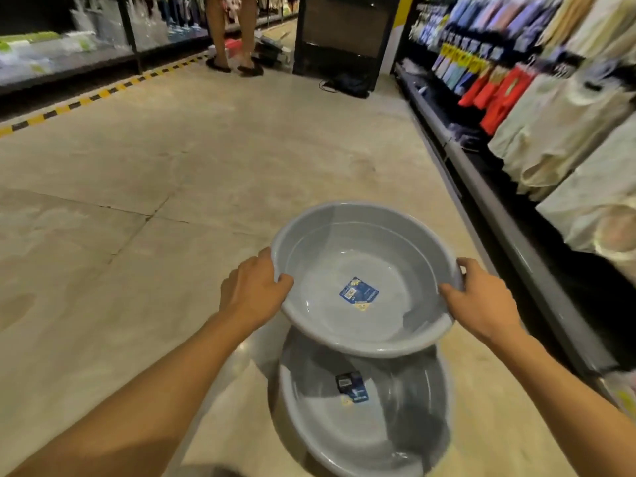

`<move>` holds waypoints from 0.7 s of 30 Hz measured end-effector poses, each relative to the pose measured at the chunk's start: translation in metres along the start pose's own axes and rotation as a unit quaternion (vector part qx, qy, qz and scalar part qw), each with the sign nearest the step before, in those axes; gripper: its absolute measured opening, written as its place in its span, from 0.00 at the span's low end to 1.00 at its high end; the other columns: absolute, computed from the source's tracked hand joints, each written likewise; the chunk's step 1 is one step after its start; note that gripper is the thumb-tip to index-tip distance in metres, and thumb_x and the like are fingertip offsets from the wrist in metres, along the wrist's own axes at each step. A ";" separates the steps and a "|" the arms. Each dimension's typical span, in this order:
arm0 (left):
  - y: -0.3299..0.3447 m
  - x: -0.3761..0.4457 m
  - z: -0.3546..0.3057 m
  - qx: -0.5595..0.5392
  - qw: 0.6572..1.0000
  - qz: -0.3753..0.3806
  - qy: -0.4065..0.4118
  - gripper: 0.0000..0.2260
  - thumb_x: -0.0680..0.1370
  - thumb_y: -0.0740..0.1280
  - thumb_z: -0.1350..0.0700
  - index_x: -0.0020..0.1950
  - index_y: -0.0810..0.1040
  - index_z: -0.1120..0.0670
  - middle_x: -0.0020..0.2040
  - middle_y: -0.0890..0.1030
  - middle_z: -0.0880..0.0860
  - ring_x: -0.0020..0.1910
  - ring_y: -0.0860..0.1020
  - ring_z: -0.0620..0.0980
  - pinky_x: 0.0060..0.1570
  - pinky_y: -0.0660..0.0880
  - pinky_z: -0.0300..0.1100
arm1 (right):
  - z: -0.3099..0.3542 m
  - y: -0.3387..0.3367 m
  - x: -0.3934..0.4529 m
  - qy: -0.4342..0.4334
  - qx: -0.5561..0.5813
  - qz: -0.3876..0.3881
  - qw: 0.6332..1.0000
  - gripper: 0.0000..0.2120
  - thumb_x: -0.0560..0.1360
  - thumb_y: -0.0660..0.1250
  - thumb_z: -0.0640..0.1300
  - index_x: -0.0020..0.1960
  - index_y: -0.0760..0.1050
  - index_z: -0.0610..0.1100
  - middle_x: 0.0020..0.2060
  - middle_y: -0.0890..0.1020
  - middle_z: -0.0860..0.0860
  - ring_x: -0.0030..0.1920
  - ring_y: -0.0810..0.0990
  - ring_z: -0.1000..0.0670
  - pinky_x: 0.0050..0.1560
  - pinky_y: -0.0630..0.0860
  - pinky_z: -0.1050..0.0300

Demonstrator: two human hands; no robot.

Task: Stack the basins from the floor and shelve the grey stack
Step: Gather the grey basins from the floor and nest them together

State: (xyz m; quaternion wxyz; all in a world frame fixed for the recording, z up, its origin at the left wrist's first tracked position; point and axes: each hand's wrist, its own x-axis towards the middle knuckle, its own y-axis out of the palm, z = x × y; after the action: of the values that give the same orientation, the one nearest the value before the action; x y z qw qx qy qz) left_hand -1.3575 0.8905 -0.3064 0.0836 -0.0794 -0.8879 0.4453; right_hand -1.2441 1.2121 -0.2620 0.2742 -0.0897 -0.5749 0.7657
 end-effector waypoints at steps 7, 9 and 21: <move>0.050 -0.040 -0.001 -0.007 0.999 0.043 0.023 0.19 0.77 0.61 0.46 0.66 0.70 0.49 0.54 0.80 0.52 0.49 0.79 0.56 0.50 0.78 0.52 | -0.062 0.038 -0.055 0.049 0.005 0.002 0.999 0.27 0.76 0.67 0.54 0.73 0.66 0.49 0.47 0.78 0.53 0.39 0.76 0.51 0.34 0.73 0.58; 0.051 -0.043 -0.002 0.008 0.999 0.032 0.030 0.18 0.76 0.61 0.45 0.64 0.70 0.49 0.52 0.80 0.51 0.47 0.79 0.55 0.48 0.78 0.51 | -0.072 0.043 -0.062 0.056 0.016 0.010 0.998 0.28 0.75 0.67 0.54 0.72 0.66 0.50 0.45 0.76 0.55 0.39 0.78 0.51 0.36 0.77 0.55; 0.060 -0.069 0.004 0.036 0.995 0.091 0.027 0.16 0.76 0.63 0.45 0.58 0.66 0.50 0.48 0.78 0.49 0.43 0.79 0.53 0.43 0.79 0.52 | -0.098 0.061 -0.098 0.062 0.013 0.025 0.998 0.31 0.74 0.61 0.59 0.75 0.58 0.56 0.38 0.77 0.58 0.32 0.78 0.56 0.30 0.76 0.57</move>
State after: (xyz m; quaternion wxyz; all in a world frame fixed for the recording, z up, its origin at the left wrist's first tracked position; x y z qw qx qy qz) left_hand -1.2867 0.9084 -0.3624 0.0691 -0.1690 -0.8580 0.4801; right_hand -1.1377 1.2308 -0.3681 0.2913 -0.1477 -0.5443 0.7727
